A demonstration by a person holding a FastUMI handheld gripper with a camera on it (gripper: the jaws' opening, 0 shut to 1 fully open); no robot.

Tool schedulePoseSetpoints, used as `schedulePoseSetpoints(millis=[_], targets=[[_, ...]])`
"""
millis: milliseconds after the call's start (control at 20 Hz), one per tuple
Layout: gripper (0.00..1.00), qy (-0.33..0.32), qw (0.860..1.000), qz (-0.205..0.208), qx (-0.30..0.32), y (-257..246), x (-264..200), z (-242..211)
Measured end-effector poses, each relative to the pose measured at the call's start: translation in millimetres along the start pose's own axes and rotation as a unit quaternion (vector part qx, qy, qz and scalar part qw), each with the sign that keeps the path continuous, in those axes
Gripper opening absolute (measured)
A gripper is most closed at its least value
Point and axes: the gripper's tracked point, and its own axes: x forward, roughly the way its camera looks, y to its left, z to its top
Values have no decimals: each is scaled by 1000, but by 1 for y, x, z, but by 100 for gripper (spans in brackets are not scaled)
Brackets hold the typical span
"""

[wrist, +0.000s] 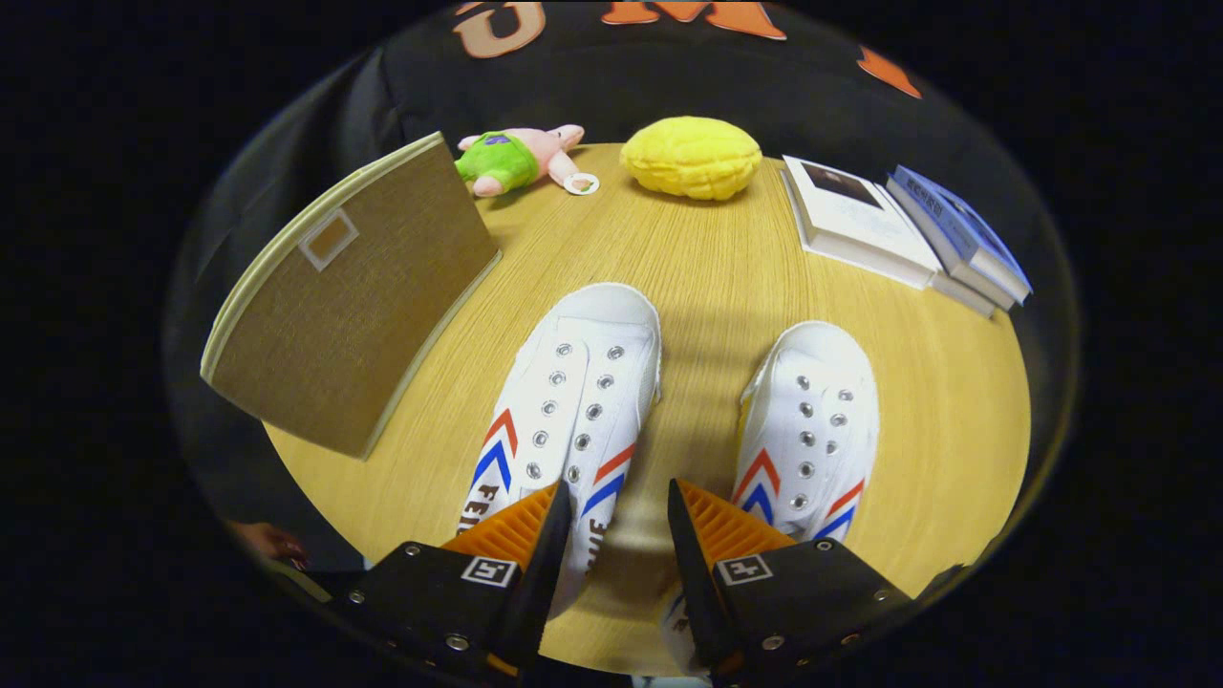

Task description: Open the storage box then place both shoes into the box .Put the left shoe in first, then the right shoe, with the right side of both shoes facing outward in a uniform manner.

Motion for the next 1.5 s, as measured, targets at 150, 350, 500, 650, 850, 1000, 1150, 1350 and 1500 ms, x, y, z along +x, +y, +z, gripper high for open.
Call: schedulePoseSetpoints(millis=[150, 350, 500, 650, 850, 1000, 1150, 1350, 1500], targets=[[55, 8, 999, 35, 20, -1, 1, 2], [44, 42, 994, 82, 64, 12, 4, 0], [13, 40, 990, 79, 105, 13, 0, -1], [5, 36, 986, 86, 141, 17, -6, 4], [5, 10, 983, 104, 148, 38, -19, 21], [4, -9, 979, 124, 163, 53, -32, 40], [5, -36, 975, 139, 171, 66, -54, 69], [4, -87, 968, 165, 166, 90, -94, 122], [4, -116, 967, 178, 141, 116, -120, 156]])
